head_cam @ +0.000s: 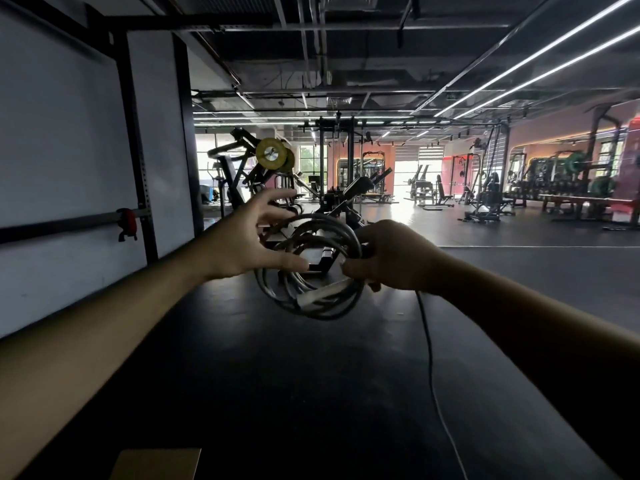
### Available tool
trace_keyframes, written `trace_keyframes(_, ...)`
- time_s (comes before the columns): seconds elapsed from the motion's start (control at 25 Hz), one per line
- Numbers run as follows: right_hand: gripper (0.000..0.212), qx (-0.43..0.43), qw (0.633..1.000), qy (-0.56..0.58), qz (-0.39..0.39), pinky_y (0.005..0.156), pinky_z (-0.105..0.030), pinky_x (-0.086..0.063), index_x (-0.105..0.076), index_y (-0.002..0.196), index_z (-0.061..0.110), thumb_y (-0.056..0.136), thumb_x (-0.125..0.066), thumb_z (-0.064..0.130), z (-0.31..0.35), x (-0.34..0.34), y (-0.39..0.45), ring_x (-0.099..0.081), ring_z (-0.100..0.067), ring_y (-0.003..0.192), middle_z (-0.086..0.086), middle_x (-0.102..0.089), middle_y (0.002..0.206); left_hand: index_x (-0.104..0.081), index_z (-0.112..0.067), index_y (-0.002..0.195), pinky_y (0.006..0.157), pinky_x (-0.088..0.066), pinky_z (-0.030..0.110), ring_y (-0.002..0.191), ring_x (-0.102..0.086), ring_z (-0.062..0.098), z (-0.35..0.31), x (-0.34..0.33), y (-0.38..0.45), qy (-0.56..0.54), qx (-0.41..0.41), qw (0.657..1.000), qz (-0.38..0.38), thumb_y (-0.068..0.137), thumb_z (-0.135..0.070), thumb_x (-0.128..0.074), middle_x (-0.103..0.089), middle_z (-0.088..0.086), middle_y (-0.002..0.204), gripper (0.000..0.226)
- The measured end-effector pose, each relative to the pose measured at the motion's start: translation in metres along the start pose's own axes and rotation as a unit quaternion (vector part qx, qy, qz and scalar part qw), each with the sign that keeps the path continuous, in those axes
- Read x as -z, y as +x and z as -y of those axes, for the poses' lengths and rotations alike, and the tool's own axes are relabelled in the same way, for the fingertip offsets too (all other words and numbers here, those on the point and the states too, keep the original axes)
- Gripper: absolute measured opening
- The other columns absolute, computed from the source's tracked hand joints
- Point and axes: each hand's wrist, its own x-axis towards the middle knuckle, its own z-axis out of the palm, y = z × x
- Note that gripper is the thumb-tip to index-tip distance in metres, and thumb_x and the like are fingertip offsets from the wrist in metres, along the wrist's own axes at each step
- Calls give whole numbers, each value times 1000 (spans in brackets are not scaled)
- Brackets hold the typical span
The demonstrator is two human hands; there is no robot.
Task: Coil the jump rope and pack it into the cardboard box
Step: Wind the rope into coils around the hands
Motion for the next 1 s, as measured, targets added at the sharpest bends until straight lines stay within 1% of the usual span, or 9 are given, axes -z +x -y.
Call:
trace_keyframes(0.16,16,60,986,-143,55,53,-14,-49,-72,92,19,83,-76,32,13,10,13,-62,1,51,8,-70,72,-38,-44,143,94,-39,24,119,-55,4,-54,-4,24,201,-63,968,136,57,-49,-93,-64,-19,127,102)
trace_keyframes(0.28,16,83,971,-216,66,53,-8,-40,-69,90,27,80,-78,35,25,21,17,-55,7,52,15,-61,66,-43,-35,142,100,-45,25,116,-62,4,-58,-19,34,143,-49,974,171,56,-38,-97,-66,-16,128,102)
trace_keyframes(0.4,15,103,973,-199,60,51,-7,-39,-64,77,34,77,-78,33,24,28,18,-57,15,54,17,-58,59,-56,-26,131,101,-48,25,111,-65,-1,-44,-34,29,31,-55,988,140,61,-22,-96,-72,-14,119,81)
trace_keyframes(0.52,16,108,980,-160,42,53,-3,-39,-64,74,38,75,-79,32,19,28,19,-57,10,56,13,-64,68,-66,-20,119,100,-51,32,107,-69,5,-40,-41,26,-14,-50,993,106,65,-16,-93,-75,-8,112,61)
trace_keyframes(0.6,13,104,985,-134,41,56,-3,-40,-68,75,29,78,-81,33,14,27,20,-57,6,60,8,-68,73,-70,-16,112,100,-51,37,104,-71,10,-38,-42,26,-18,-45,994,102,66,-14,-92,-77,-4,108,50)
trace_keyframes(0.72,22,103,990,-55,73,58,-15,-44,-76,87,10,86,-78,32,9,27,17,-54,0,59,-11,-70,80,-71,-16,110,100,-52,40,104,-71,16,-38,-41,26,-3,-16,994,112,67,-16,-92,-77,-1,106,48)
trace_keyframes(0.8,27,86,991,18,99,53,-18,-44,-77,89,8,88,-76,36,9,27,11,-53,-7,58,-19,-66,79,-71,-19,106,95,-54,36,99,-71,14,-36,-38,27,4,-3,992,129,67,-18,-92,-77,-5,100,44)
trace_keyframes(0.88,33,56,989,97,100,48,-20,-40,-79,86,11,85,-74,44,11,27,5,-48,-12,54,-16,-59,69,-72,-24,96,88,-54,33,91,-70,10,-34,-33,25,-11,-7,989,147,67,-19,-92,-75,-10,89,35)
trace_keyframes(1.0,48,-10,976,213,41,45,-24,-33,-73,94,8,84,-65,55,10,28,1,-43,-21,50,-13,-69,67,-74,-26,105,99,-53,41,105,-71,13,-30,-28,22,-10,5,989,150,65,-32,-91,-77,-8,104,44)
